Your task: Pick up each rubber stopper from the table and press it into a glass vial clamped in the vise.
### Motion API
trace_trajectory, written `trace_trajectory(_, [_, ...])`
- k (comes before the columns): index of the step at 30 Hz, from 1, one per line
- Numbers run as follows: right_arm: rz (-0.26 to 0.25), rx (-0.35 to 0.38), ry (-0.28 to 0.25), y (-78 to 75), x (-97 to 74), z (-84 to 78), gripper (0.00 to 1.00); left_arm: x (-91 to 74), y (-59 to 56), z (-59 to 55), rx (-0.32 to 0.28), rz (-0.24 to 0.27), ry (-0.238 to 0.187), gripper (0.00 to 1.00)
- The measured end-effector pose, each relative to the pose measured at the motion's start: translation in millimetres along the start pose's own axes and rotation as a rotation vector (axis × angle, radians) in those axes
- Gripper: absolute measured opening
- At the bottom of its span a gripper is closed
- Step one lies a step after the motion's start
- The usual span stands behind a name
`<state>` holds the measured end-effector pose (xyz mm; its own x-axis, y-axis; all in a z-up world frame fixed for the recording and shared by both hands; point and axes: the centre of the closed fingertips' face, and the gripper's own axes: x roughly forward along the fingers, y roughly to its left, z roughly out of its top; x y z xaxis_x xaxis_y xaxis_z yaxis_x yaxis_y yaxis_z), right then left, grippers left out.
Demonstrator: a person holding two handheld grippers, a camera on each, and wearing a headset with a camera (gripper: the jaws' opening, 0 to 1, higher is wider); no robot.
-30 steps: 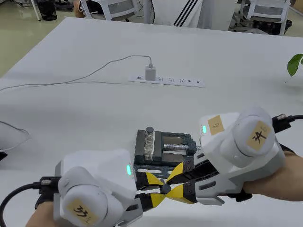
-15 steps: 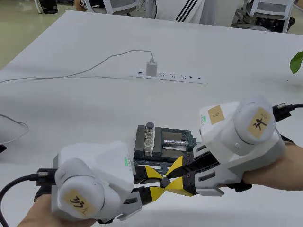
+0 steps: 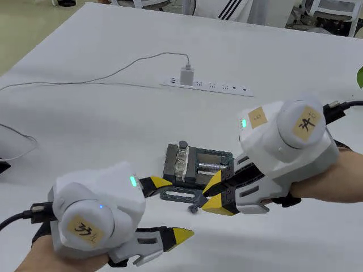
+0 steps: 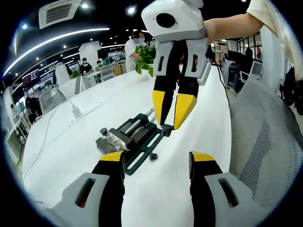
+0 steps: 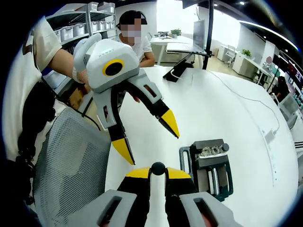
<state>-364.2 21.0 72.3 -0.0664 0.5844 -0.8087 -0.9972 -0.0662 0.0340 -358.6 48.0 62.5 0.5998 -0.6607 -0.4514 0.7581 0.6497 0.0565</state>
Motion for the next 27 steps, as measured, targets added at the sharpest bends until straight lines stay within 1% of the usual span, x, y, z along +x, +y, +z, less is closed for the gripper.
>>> trace_trajectory(1, [-0.001, -0.003, 0.005, -1.6, 0.1, -0.6, 0.06, -1.6, 2.0, 1.4, -0.033, 0.008, -0.021, 0.56])
trace_trajectory(2, [-0.001, -0.006, 0.010, -3.9, 0.1, -1.1, 0.06, -3.9, 7.9, 0.3, -0.071, 0.033, -0.030, 0.60])
trace_trajectory(4, [0.000, -0.007, 0.016, -7.9, -0.4, -1.6, 0.06, -8.1, 15.7, -3.9, -0.078, 0.063, -0.025, 0.67])
trace_trajectory(6, [0.000, -0.013, 0.025, -11.0, -0.6, -2.5, 0.06, -10.7, 19.7, -5.9, -0.085, 0.078, -0.024, 0.74])
trace_trajectory(9, [-0.001, -0.021, 0.036, -16.5, -0.6, -3.6, 0.06, -16.1, 28.3, -8.8, -0.114, 0.116, -0.031, 0.80])
trace_trajectory(11, [0.004, -0.022, 0.041, -19.3, -0.1, -4.8, 0.06, -17.8, 32.1, -10.0, -0.126, 0.128, -0.038, 0.86])
trace_trajectory(12, [0.005, -0.027, 0.048, -21.4, 0.1, -5.9, 0.06, -18.8, 35.4, -11.4, -0.137, 0.145, -0.039, 0.91])
trace_trajectory(14, [0.010, -0.034, 0.062, -25.9, 0.8, -7.8, 0.06, -20.5, 38.5, -12.4, -0.147, 0.162, -0.047, 0.99])
trace_trajectory(15, [0.010, -0.037, 0.067, -27.8, 1.0, -8.1, 0.06, -21.2, 39.3, -13.1, -0.150, 0.164, -0.045, 0.99])
trace_trajectory(17, [0.014, -0.047, 0.074, -32.5, 1.3, -8.1, 0.06, -22.5, 41.5, -13.8, -0.135, 0.177, -0.042, 0.99])
trace_trajectory(19, [0.022, -0.059, 0.075, -37.6, 2.0, -7.5, 0.06, -23.2, 41.2, -15.5, -0.142, 0.178, -0.032, 0.99])
trace_trajectory(21, [0.017, -0.065, 0.091, -45.0, 2.9, -8.7, 0.06, -23.5, 42.4, -14.3, -0.141, 0.184, -0.040, 0.99])
trace_trajectory(27, [0.014, -0.097, 0.120, -63.9, 3.6, -5.7, 0.06, -21.9, 42.9, -15.7, -0.148, 0.188, -0.036, 0.99])
